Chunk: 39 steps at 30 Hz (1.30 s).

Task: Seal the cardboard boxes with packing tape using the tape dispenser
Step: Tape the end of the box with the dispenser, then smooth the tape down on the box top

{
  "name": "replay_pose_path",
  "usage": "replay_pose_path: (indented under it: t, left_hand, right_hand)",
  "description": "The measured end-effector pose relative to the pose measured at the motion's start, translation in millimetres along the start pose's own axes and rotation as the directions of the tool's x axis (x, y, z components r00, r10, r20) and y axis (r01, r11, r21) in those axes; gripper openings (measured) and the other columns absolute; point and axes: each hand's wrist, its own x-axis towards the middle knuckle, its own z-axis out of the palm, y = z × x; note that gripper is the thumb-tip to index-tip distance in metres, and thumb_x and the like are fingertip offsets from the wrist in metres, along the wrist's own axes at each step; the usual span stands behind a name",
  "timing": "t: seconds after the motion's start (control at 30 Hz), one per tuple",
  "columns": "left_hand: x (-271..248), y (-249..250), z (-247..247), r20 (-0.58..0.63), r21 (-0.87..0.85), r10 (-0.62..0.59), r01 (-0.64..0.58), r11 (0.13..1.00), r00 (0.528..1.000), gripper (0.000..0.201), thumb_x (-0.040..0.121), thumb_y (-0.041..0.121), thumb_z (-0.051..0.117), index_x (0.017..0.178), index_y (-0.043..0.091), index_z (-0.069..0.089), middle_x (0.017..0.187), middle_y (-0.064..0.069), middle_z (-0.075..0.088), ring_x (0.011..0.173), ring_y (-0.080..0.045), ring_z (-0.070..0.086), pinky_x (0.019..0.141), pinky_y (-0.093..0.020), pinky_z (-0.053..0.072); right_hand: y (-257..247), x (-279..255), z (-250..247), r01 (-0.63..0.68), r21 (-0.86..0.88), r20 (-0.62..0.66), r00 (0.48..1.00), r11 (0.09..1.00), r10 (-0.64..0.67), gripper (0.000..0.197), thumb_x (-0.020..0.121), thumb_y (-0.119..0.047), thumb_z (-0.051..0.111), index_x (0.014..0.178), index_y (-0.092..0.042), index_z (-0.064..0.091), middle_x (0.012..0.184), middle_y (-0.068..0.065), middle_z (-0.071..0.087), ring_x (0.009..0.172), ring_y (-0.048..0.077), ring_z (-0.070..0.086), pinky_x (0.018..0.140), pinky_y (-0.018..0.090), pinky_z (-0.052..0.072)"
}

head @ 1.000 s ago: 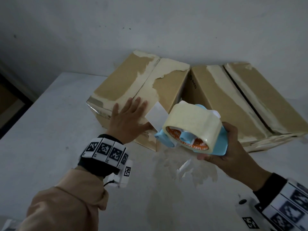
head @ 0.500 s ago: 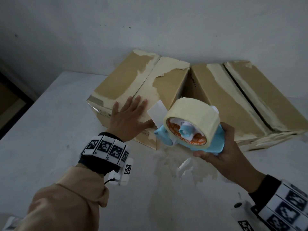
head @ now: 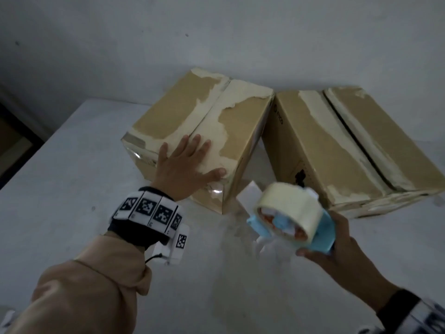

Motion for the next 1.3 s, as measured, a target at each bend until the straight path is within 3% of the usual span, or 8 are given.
replay_pose_path:
  t: [0.2,0.3,0.37,0.47,0.57,0.73,1.1,1.3]
  left_hand:
    - [-3,5,-4,0.041,0.029,-0.005,0.004,1.000,0.999,0.117,0.047,0.090,0.004,0.147,0.031,-0.003,0.158,0.006,-0.007,0.145,-0.015,-0.009,0.114,-0.053,-0.004]
    - [-6,12,-6,0.054,0.040,-0.043,0.041,0.998,0.998,0.110,0.061,0.090,0.021,0.147,0.028,-0.005,0.158,0.003,-0.010,0.145,-0.019,-0.011,0.112,-0.058,-0.005]
    - [-8,18,-6,0.034,0.052,-0.049,0.048,0.998,0.998,0.101,0.072,0.081,0.030,0.148,0.024,-0.006,0.158,-0.001,-0.010,0.145,-0.023,-0.011,0.111,-0.061,-0.004]
    - [-10,26,-2,0.012,0.059,-0.023,0.022,0.998,1.000,0.093,0.080,0.071,0.033,0.148,0.021,-0.007,0.157,-0.004,-0.011,0.145,-0.023,-0.010,0.110,-0.062,-0.003]
    - [-10,32,5,-0.003,0.081,-0.010,0.010,0.997,1.000,0.090,0.083,0.065,0.035,0.147,0.020,-0.007,0.157,-0.005,-0.011,0.145,-0.024,-0.009,0.108,-0.064,-0.003]
    - [-11,32,10,-0.032,0.118,0.009,-0.005,0.993,0.999,0.094,0.082,0.067,0.036,0.147,0.017,-0.009,0.157,-0.007,-0.011,0.145,-0.025,-0.007,0.108,-0.065,-0.001]
    - [-16,10,-7,0.127,-0.036,0.139,-0.136,0.990,0.982,0.127,0.056,0.081,0.056,0.144,0.030,-0.020,0.157,0.000,-0.016,0.144,-0.017,-0.013,0.113,-0.055,-0.006]
    - [-10,-58,-27,-0.057,-0.180,0.195,-0.202,0.963,0.979,0.110,0.056,0.091,0.008,0.148,0.030,0.009,0.157,0.006,0.005,0.145,-0.009,-0.003,0.118,-0.045,0.003]
  right_hand:
    - [1,19,14,0.078,0.071,-0.100,0.992,0.994,-0.071,0.087,0.058,-0.006,0.084,0.124,-0.023,0.030,0.100,-0.020,0.047,0.091,-0.001,0.057,0.074,0.011,0.047]
    - [10,9,27,0.061,0.163,-0.125,0.991,0.985,-0.041,0.097,0.057,-0.053,0.079,0.128,-0.061,0.012,0.107,-0.023,0.054,0.094,-0.015,0.055,0.077,0.015,0.052]
    - [10,7,33,0.023,0.113,-0.135,0.991,0.993,-0.008,0.090,0.062,-0.053,0.076,0.117,-0.074,0.006,0.101,-0.022,0.051,0.085,-0.022,0.053,0.072,0.010,0.050]
    - [18,8,41,-0.069,0.049,-0.071,0.995,0.996,0.073,0.074,0.074,-0.027,0.075,0.114,-0.061,0.023,0.103,-0.023,0.052,0.089,-0.012,0.058,0.080,0.024,0.051]
    - [25,14,50,0.079,-0.127,-0.064,0.994,0.989,-0.087,0.070,0.070,-0.053,0.069,0.128,-0.034,0.034,0.121,-0.010,0.053,0.103,0.003,0.055,0.086,0.034,0.053]
    - [38,18,58,0.151,-0.410,-0.025,0.984,0.899,-0.176,0.089,0.044,-0.009,0.091,0.115,-0.010,0.038,0.093,0.024,0.064,0.078,0.037,0.065,0.064,0.042,0.058]
    - [39,9,50,0.161,-0.560,0.142,0.985,0.813,-0.097,0.089,0.047,-0.017,0.080,0.123,-0.016,0.035,0.107,0.015,0.057,0.096,0.033,0.055,0.070,0.040,0.046]
    - [-15,28,45,0.249,-0.548,-0.017,0.951,0.799,-0.308,0.040,0.079,-0.032,0.041,0.115,-0.016,0.046,0.120,0.006,0.047,0.104,0.019,0.043,0.083,0.034,0.039]
